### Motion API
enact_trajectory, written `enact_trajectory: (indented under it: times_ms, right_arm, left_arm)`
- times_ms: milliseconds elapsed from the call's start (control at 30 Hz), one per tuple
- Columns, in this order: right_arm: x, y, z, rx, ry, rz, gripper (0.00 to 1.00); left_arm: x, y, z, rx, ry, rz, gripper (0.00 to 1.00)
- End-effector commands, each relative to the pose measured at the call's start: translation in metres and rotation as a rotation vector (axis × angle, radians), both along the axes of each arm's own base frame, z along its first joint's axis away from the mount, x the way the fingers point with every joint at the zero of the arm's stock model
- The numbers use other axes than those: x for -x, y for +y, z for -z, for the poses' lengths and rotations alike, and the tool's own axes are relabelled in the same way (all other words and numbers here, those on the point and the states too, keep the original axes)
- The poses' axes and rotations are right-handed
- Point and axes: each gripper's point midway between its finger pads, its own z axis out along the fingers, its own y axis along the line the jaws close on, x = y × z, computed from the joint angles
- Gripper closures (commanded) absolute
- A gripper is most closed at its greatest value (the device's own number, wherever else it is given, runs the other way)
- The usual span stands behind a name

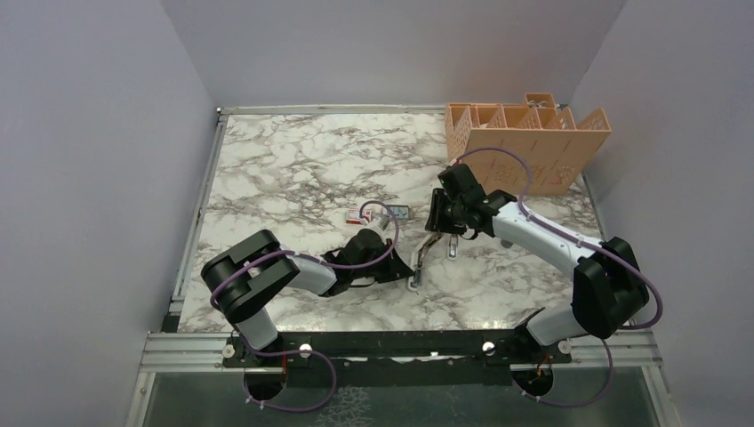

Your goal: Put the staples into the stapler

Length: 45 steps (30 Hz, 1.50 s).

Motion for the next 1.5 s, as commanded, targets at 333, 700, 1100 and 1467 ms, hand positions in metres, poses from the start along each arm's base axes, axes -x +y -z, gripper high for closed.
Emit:
enact_trajectory:
  times_ms: [333, 700, 1100, 1467]
  right_arm:
    - [0.02, 0.034, 0.018, -0.171, 0.073, -0.182, 0.4]
    - [0.043, 0.041, 0.044, -0.233, 0.157, -0.213, 0.33]
    - [0.055, 0.038, 0.064, -0.188, 0.214, -0.207, 0.59]
    - [0.051, 0.044, 0.06, -0.161, 0.209, -0.221, 0.57]
  left_arm:
    - [0.02, 0.019, 0.038, -0.123, 0.074, 0.031, 1.0]
    - [0.019, 0.021, 0.039, -0.127, 0.075, 0.024, 1.0]
    - [0.016, 0.021, 0.034, -0.123, 0.053, 0.012, 0.98]
    - [0.013, 0.019, 0.029, -0.113, 0.036, 0.015, 0.86]
